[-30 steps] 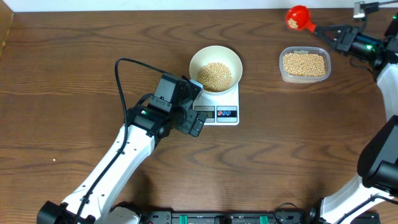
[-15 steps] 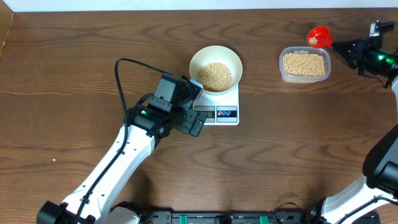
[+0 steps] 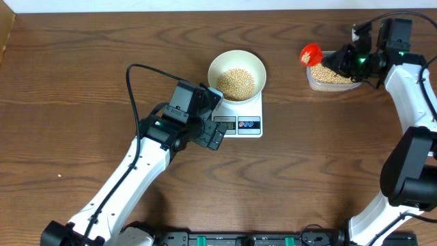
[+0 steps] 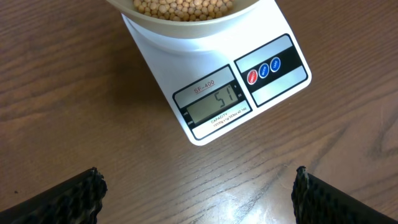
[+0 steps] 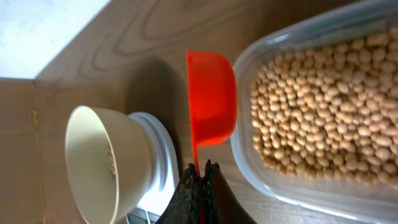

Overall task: Scoop item into bowl and weigh 50g on scale
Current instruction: 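Dip the red scoop into the soybean tub with the right gripper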

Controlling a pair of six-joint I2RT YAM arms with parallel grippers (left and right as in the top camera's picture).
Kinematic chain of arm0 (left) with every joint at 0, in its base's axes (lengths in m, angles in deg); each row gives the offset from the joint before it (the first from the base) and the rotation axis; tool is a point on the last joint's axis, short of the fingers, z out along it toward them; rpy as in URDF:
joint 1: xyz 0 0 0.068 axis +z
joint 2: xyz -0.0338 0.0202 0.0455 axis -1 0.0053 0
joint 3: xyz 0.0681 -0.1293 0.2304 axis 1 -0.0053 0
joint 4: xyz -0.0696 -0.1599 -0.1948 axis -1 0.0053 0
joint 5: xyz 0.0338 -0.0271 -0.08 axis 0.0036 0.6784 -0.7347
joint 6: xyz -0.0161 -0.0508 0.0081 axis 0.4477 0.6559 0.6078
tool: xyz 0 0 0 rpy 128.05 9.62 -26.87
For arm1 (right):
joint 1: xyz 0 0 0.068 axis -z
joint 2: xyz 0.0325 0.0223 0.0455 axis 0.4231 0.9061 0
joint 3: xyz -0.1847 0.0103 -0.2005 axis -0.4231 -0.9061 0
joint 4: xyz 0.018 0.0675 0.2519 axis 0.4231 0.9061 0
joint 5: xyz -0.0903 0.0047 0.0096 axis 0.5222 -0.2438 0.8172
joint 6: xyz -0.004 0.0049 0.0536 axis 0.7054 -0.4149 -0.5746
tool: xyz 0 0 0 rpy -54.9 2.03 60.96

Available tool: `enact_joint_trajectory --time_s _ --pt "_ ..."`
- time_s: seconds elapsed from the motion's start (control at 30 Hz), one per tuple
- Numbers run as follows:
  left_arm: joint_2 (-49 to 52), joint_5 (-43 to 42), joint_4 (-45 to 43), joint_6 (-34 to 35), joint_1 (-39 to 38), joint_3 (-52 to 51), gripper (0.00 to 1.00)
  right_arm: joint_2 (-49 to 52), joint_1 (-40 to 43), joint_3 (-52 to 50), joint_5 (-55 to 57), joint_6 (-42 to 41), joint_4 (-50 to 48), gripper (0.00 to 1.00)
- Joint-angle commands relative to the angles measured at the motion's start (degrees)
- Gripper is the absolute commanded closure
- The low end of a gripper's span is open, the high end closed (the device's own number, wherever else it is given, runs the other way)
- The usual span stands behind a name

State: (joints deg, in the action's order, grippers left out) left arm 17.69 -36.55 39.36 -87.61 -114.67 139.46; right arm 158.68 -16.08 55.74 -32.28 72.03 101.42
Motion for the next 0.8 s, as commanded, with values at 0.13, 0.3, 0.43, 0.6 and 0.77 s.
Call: enact_joint_trajectory --time_s 0.13,0.3,0.43,0.6,0.77 --pt "0.2 0.3 0.2 -0.8 -0.1 0.5 0.02 -1.1 2.1 0.2 -4.4 4.6 1.0 0.99" --pt "0.2 0.3 0.2 -0.8 -0.1 0.5 0.02 -2.8 4.6 0.2 -6.0 7.1 1.7 0.99" --pt "0.2 0.3 0.2 -0.8 -0.1 0.5 0.02 -5.6 5.7 0.2 -3.1 10.2 3.7 0.99" --pt "0.2 0.3 0.2 -0.8 -0.1 0.5 0.02 -9.8 5.1 0.2 8.5 14.3 9.7 0.99" --pt "0.2 0.3 0.2 -0.8 -0.1 0.5 0.02 -12.2 2.3 0.2 20.6 17.2 11.9 0.99"
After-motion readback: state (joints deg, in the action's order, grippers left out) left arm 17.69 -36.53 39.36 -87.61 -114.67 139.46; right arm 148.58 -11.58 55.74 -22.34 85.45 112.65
